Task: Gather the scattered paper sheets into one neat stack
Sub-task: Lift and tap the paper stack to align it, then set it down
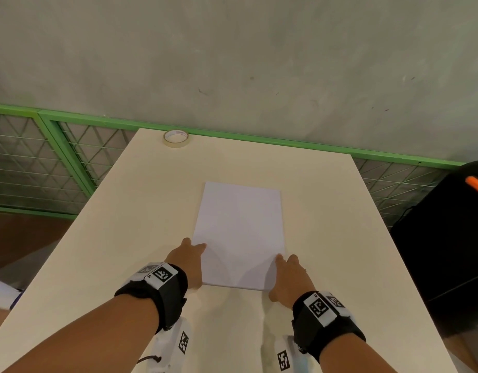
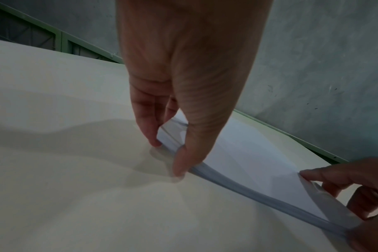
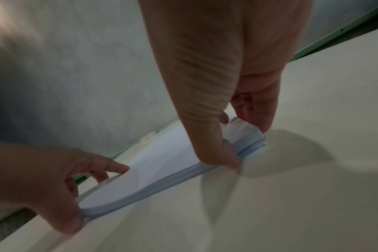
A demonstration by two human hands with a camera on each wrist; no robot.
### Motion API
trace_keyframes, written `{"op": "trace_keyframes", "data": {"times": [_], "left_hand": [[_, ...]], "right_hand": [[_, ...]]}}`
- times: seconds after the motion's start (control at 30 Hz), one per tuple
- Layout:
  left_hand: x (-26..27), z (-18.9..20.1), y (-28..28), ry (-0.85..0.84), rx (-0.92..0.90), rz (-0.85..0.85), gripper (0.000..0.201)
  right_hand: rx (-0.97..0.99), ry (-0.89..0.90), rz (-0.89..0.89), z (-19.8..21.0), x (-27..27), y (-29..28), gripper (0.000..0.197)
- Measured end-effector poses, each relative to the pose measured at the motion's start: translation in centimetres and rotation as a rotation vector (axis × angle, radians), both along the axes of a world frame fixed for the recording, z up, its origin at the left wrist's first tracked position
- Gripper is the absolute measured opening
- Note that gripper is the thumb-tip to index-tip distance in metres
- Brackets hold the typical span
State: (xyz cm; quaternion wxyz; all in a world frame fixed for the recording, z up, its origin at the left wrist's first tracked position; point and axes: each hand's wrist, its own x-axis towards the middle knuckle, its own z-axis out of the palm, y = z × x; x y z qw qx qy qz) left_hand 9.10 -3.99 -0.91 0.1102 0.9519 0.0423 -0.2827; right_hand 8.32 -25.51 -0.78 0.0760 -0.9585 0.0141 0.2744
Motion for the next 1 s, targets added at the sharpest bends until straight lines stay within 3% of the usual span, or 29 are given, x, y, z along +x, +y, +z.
{"op": "trace_keyframes", "data": {"times": [0.13,1.0], "left_hand": [[0.01,-0.04,-0.05,-0.003,0.005,-0.008,0.087],[-0.35,-0.26,0.73,-0.022,-0.056,0.034,0.065]], "right_hand": [[-0.015,-0.027,0.022,0.13,-0.18,0.00,0.067],[0.169,0.000,-0.187,-0.66,-0.25,-0.36,0.070]]}}
